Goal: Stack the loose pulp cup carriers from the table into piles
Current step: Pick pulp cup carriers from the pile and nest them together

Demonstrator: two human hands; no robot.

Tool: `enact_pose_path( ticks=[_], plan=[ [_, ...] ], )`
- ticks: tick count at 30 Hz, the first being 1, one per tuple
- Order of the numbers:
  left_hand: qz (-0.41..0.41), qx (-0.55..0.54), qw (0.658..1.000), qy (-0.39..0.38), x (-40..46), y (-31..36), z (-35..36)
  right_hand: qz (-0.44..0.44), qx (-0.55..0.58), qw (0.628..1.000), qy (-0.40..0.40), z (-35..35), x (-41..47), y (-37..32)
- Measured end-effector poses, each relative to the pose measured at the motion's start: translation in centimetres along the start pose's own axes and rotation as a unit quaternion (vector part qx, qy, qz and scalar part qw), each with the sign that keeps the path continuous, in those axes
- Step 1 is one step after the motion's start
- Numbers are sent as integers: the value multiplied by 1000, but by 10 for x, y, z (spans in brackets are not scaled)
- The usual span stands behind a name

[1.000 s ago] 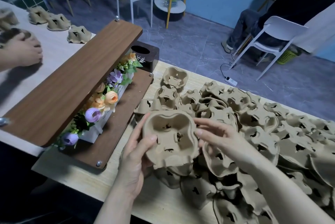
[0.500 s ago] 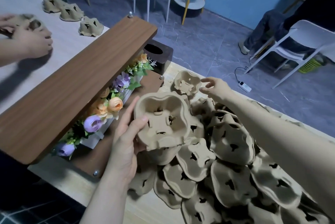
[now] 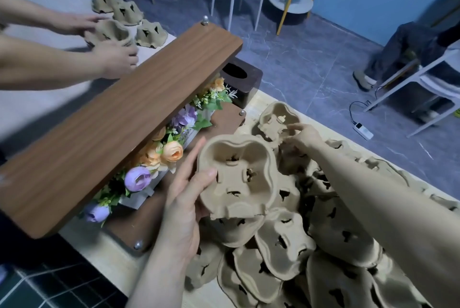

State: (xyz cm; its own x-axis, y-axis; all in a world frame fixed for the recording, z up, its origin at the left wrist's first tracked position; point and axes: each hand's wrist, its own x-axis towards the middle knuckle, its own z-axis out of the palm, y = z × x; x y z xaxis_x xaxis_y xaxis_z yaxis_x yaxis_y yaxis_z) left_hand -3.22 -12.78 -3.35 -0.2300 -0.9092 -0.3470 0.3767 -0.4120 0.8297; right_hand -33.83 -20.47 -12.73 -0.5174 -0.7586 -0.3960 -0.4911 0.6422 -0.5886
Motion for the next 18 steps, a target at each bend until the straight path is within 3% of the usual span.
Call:
enact_pose_path(
  ticks=[5,11,15,18],
  plan=[
    [-10,1,1000,9,-6,-1,2,45,87,995,33,-2,-5,-4],
    [-42,6,999,19,-15,1,6,-36,77,989,119,-25,-41,-11],
    [-52,7,998,29,-20,1,11,-77,192,969,138,-47,-85,-22],
    [-59,14,998,25,-24,1,16,-132,316,934,103,-62,-133,-33]
  ],
)
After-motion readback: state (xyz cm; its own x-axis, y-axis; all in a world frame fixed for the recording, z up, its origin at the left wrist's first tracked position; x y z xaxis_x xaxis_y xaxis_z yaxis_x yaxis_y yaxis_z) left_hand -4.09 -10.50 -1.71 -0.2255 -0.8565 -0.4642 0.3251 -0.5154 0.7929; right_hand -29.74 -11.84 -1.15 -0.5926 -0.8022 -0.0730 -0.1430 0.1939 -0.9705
